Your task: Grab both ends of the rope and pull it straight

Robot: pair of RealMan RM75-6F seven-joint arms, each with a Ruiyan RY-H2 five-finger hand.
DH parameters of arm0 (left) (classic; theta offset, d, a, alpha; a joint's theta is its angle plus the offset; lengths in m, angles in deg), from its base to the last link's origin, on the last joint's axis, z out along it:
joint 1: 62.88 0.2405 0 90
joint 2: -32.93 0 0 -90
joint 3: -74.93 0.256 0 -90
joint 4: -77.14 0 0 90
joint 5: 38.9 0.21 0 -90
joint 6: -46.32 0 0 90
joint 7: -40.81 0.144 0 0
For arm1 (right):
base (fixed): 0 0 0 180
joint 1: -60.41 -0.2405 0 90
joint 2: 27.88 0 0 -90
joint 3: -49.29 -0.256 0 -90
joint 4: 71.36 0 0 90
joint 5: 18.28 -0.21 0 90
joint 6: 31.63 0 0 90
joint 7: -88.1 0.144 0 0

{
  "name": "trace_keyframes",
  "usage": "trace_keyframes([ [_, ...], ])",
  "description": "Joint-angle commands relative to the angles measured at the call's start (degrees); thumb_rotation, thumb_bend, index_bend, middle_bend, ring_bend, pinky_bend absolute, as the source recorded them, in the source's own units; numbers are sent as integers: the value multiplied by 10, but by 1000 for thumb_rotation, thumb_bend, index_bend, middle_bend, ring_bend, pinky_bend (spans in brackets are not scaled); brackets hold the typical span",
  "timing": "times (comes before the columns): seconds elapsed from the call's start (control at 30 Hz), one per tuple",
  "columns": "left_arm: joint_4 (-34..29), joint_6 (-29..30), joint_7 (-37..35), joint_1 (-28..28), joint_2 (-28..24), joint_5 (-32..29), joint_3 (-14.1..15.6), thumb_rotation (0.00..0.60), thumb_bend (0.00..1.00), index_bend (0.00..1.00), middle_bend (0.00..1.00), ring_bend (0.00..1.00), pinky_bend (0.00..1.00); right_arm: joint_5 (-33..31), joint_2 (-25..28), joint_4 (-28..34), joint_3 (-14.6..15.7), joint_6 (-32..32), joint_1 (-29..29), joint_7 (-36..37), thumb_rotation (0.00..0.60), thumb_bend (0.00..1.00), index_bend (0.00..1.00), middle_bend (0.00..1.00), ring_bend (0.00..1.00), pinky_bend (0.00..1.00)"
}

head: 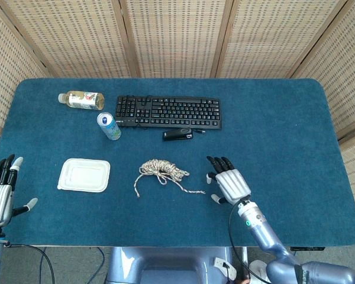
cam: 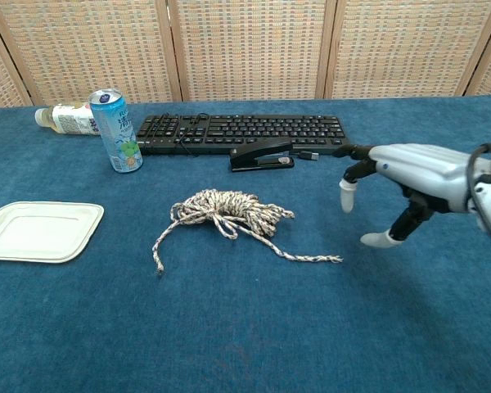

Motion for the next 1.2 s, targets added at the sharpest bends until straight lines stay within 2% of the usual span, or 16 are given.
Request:
trace_keyframes([
  [0.03, 2, -4, 2, -1, 2, -2, -3, 600, 0, 0, 0, 0, 0, -51, -45, -30, -11, -25, -29, -44, 600, 263, 446, 0, 0, 0],
  [0.2, 4, -9, 5, -1, 4, -2, -5, 600, 0, 0, 0, 0, 0, -74, -73, -59, -8, -31, -41, -57, 600, 322, 457, 0, 0, 0],
  [0.4, 5, -19, 7, -2, 5, -5, -8, 600, 0, 0, 0, 0, 0, -92, -97, -83, -2, -33, -50, -69, 600, 332, 475, 0, 0, 0],
  [0.97, 2, -22, 7, 1, 4, 1, -12, 600, 0, 0, 0, 0, 0, -114, -110, -111, 7, -34, -59, -75, 600, 335, 506, 0, 0, 0],
  [1.2, 2, -25, 8, 1, 5, 2, -13, 600, 0, 0, 0, 0, 0, -121, -114, -113, 9, -40, -66, -79, 600, 375, 512, 0, 0, 0],
])
